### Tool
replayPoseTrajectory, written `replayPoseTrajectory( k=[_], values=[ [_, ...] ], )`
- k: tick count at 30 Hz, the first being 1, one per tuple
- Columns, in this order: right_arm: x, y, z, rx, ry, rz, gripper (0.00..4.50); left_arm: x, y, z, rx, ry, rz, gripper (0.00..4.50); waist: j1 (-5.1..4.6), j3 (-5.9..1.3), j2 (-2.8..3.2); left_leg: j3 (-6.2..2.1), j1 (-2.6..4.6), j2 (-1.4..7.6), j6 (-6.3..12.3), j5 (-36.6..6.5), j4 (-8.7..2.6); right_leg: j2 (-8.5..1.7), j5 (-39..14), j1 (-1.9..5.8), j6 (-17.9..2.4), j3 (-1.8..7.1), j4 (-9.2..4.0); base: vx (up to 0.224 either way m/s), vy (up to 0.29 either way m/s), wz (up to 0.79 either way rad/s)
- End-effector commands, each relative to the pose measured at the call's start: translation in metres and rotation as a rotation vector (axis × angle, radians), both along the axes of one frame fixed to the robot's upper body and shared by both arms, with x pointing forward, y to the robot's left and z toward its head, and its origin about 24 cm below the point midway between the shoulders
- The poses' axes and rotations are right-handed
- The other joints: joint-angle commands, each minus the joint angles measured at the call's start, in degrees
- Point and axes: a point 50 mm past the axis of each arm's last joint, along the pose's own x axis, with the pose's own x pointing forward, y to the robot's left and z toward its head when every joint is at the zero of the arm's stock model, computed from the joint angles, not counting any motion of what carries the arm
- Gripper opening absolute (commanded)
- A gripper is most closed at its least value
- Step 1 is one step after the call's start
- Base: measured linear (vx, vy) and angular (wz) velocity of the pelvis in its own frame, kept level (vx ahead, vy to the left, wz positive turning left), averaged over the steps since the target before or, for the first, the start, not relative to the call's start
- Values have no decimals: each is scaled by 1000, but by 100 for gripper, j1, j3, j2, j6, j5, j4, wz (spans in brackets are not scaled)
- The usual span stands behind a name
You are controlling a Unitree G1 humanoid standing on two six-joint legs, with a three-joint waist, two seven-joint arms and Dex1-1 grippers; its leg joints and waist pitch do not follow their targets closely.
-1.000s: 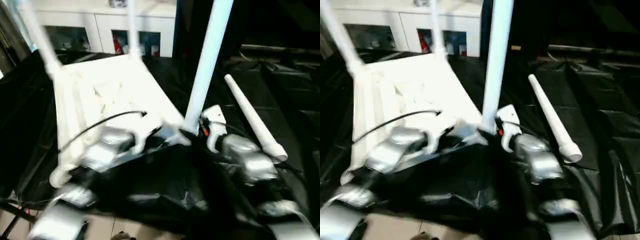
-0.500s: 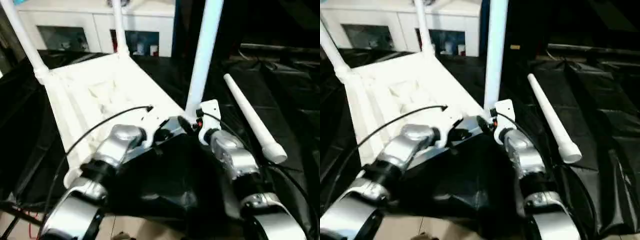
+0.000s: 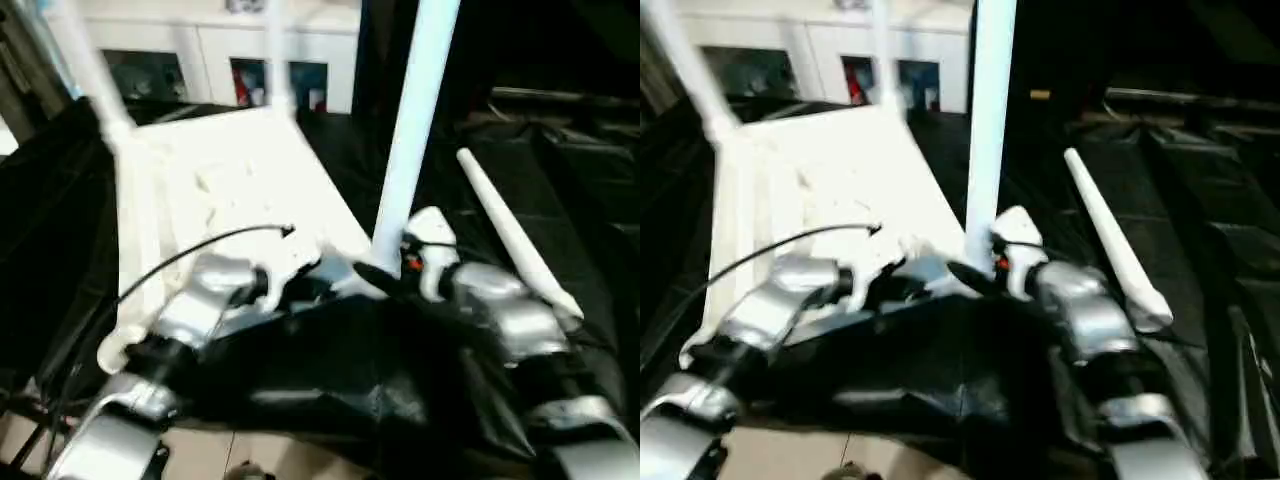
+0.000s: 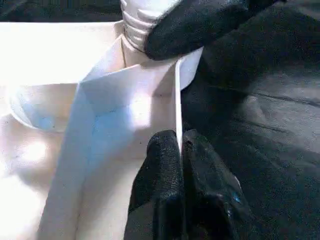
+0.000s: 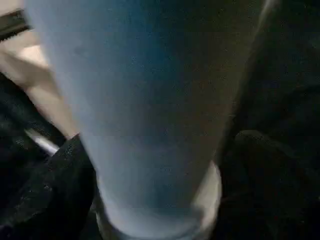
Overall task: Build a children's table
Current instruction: Rotate leg to tighten
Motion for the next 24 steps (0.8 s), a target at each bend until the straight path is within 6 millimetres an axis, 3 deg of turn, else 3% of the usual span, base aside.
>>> replayPoseTrajectory(
  k=[1, 6, 12, 13, 18, 21, 24],
  values=[
    [-4, -2, 6, 2, 0, 86, 445, -8, -11, 11, -65, -22, -142, 0, -5, -402, -39, -97, 0, 338, 430, -883, -377, -537, -1435, 337, -1075, 337, -455, 0, 0, 0],
    [-12, -3, 7, -14, 28, 183, 445, -14, -2, 10, -53, 2, -180, 0, 10, -395, -45, -99, 9, 333, 403, -932, -379, -537, -1676, 324, -1021, 328, -479, 0, 0, 0],
    [-16, 0, 5, -10, 50, 233, 393, -18, 2, 9, -48, 22, -201, 0, 5, -400, -43, -101, 6, 336, 382, -908, -379, -530, -1625, 318, -1046, 328, -465, 0, 0, 0],
    [-16, 1, 5, -10, 52, 237, 374, -18, 2, 9, -48, 22, -201, 0, 8, -398, -80, -97, 8, 331, 395, -891, -377, -534, -1657, 318, -1033, 328, -464, 0, 0, 0],
    [-18, 2, 2, -8, 61, 244, 337, -18, 2, 8, -47, 25, -195, 0, 11, -403, -72, -97, 2, 328, 405, -813, -373, -531, -1637, 319, -996, 328, -462, 0, 0, 0],
    [-18, 3, 0, -13, 63, 233, 323, -16, 1, 8, -48, 21, -176, 0, 10, -403, -68, -97, -1, 326, 403, -805, -371, -531, -1631, 321, -1001, 327, -465, 0, 0, 0],
    [-9, 5, -11, -14, 75, 59, 294, -4, -4, 9, -57, 5, -47, 0, -25, -394, -69, -97, -1, 314, 329, -825, -377, -530, -1728, 308, -992, 326, -474, 0, 0, 0]
  ],
)
